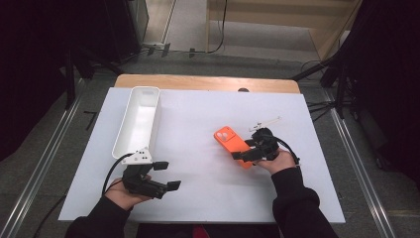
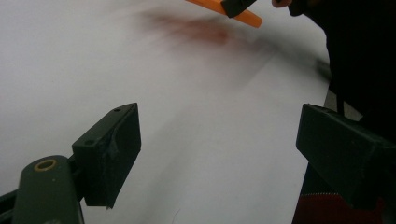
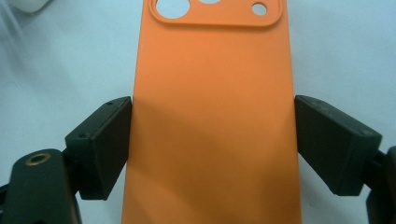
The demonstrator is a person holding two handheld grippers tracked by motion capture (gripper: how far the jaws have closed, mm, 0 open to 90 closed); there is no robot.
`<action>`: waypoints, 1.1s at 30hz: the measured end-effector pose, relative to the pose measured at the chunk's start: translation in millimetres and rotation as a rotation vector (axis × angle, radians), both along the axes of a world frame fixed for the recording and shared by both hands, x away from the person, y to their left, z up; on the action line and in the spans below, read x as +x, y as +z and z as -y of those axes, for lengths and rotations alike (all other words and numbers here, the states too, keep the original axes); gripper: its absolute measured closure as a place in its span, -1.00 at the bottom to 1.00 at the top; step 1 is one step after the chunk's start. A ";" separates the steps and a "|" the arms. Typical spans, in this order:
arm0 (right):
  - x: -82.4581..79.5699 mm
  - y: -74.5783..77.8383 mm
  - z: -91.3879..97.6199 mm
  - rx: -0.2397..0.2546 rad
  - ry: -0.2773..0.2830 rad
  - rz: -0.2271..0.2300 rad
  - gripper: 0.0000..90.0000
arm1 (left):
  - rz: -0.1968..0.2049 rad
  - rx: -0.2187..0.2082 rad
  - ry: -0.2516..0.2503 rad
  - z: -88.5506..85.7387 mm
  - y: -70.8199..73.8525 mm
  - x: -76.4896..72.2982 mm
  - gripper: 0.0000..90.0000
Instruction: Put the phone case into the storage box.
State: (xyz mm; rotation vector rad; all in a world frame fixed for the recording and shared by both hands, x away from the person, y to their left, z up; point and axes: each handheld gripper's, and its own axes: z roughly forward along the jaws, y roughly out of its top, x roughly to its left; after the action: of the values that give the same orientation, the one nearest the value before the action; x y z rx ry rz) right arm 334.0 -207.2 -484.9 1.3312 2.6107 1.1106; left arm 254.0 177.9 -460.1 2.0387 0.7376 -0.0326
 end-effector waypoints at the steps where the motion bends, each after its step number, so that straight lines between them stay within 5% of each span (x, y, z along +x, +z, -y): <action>1: -0.1 0.1 0.1 0.006 -0.004 -0.001 -0.68 | -0.004 -0.010 0.007 0.5 2.1 1.7 -0.69; 12: 0.7 4.2 1.9 0.070 -0.049 -0.025 -0.68 | -0.050 -0.003 0.068 4.7 6.5 14.3 -0.66; 33: -7.7 6.3 -4.4 0.137 -0.095 -0.013 -0.68 | -0.076 0.017 0.086 39.7 19.1 39.7 -0.66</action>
State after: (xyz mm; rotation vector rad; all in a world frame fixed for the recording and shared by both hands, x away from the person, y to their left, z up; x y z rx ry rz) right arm 326.3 -202.8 -478.7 1.4750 2.4903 1.2913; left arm 293.7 138.2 -441.0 2.0290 0.8750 -0.0545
